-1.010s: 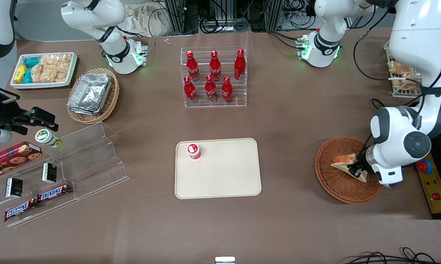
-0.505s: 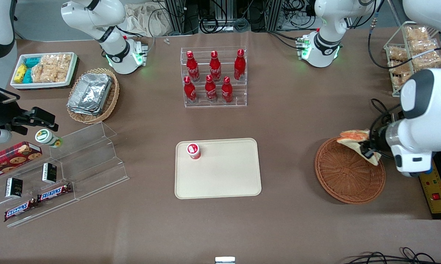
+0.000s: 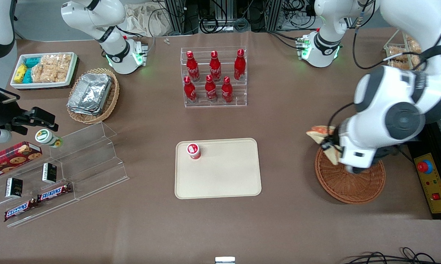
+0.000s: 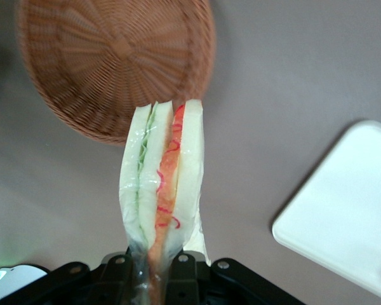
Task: Place sandwich from basket to tray
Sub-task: 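Lift the sandwich and carry it with the left gripper to the white tray, then lower the sandwich onto the tray and open the left gripper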
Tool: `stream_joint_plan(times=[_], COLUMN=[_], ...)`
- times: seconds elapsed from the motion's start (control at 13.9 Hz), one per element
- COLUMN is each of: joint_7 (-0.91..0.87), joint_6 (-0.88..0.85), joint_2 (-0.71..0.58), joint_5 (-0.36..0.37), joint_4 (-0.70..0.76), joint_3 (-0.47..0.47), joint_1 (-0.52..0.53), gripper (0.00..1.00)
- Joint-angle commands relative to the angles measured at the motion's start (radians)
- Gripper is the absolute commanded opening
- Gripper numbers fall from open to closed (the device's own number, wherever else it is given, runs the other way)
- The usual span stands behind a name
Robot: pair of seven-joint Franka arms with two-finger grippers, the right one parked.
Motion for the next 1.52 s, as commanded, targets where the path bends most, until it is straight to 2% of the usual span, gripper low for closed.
stream_joint_plan(times=[0.0,0.14,0.51,0.72,0.79,1.23,1.3,1.37,1.44], joint_7=[0.046,0.106,0.108,0.109,0.109,0.151,0.141,0.152,0.137], joint_6=[-0.015,-0.006,0.247,0.396,0.459,0.488,0.487,0.487,0.485], joint_2=[0.050,0.081,0.206,0.324,0.356,0.446,0.444,0.441,0.438], joint_5=[0.023,0.040,0.051,0.143,0.146,0.130,0.129,0.130,0.129], joint_4=[0.059,0.090,0.087,0.087,0.083,0.084,0.084,0.086,0.086], joint_3=[-0.002,-0.004,-0.002,-0.002,-0.002,-0.004,-0.004,-0.004,-0.004], joint_1=[-0.096,-0.143,-0.246,-0.297,-0.297,-0.312,-0.312,-0.311,-0.312], gripper=[0.00,0.00,0.00,0.00,0.00,0.00,0.28,0.87,0.99])
